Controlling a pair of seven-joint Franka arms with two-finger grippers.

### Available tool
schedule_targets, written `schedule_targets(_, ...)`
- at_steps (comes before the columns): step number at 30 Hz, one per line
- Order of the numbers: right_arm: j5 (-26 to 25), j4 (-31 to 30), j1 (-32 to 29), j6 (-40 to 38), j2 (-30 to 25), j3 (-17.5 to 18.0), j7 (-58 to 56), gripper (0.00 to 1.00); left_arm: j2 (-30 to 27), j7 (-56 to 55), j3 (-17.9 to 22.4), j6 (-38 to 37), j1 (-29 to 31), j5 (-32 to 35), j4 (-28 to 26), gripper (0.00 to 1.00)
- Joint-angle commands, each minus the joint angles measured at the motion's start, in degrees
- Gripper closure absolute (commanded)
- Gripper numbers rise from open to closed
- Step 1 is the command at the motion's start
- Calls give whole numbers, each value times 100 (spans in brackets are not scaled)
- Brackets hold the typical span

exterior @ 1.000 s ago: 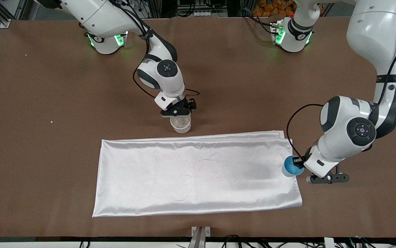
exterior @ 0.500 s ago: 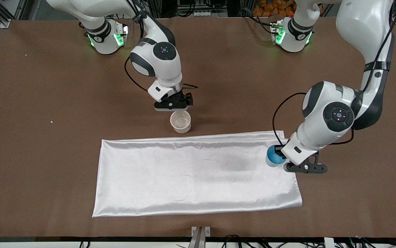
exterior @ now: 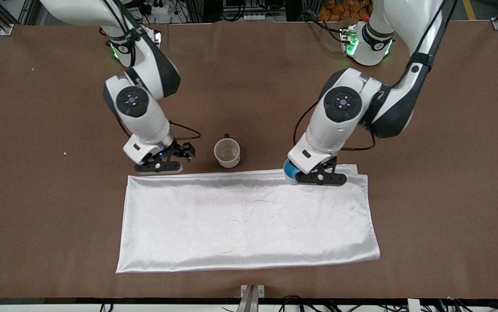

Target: Place blue cup into white mug on table

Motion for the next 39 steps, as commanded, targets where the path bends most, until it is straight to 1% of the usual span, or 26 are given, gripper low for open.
schedule_targets(1,705,199,-48,-218,-46,-769,-1184,0,25,-453,62,-47,-409,129,-40,100)
schedule_targets(3,803,190,-136,-218,-29,-937,-1379,0,52,-480,62,-3,-498,120,-40,100)
schedule_targets(5,812,164,-233,-227,-29,-981,-1441,0,87,-497,53,24,-550,111,-40,100)
schedule_targets(9,812,129,-461,-305,-37,-972,-1449,0,131,-506,53,103,-752,93,-5,100)
schedule_targets(13,812,146,-506,-569,-90,-972,-1467,0,210,-699,53,121,-928,58,171,100)
schedule_targets(20,777,137,-637,-613,-143,-972,-1485,0,289,-761,44,147,-1210,58,197,100)
schedule_targets(24,768,137,-839,-798,-336,-902,-1493,0,368,-787,44,252,-1376,58,197,100)
schedule_targets(28,768,129,-1024,-930,-564,-753,-1485,0,474,-849,53,375,-1570,58,197,100)
schedule_targets(32,768,129,-1094,-956,-854,-753,-1485,0,570,-866,44,454,-1684,58,197,100)
schedule_targets(34,768,129,-1112,-974,-995,-744,-1493,0,640,-866,44,638,-1737,58,215,100)
schedule_targets(36,768,129,-1121,-1114,-1109,-744,-1502,0,711,-893,44,823,-1790,58,302,100)
schedule_targets(39,776,129,-1138,-1316,-1311,-726,-1616,0,834,-893,53,876,-1886,58,355,100)
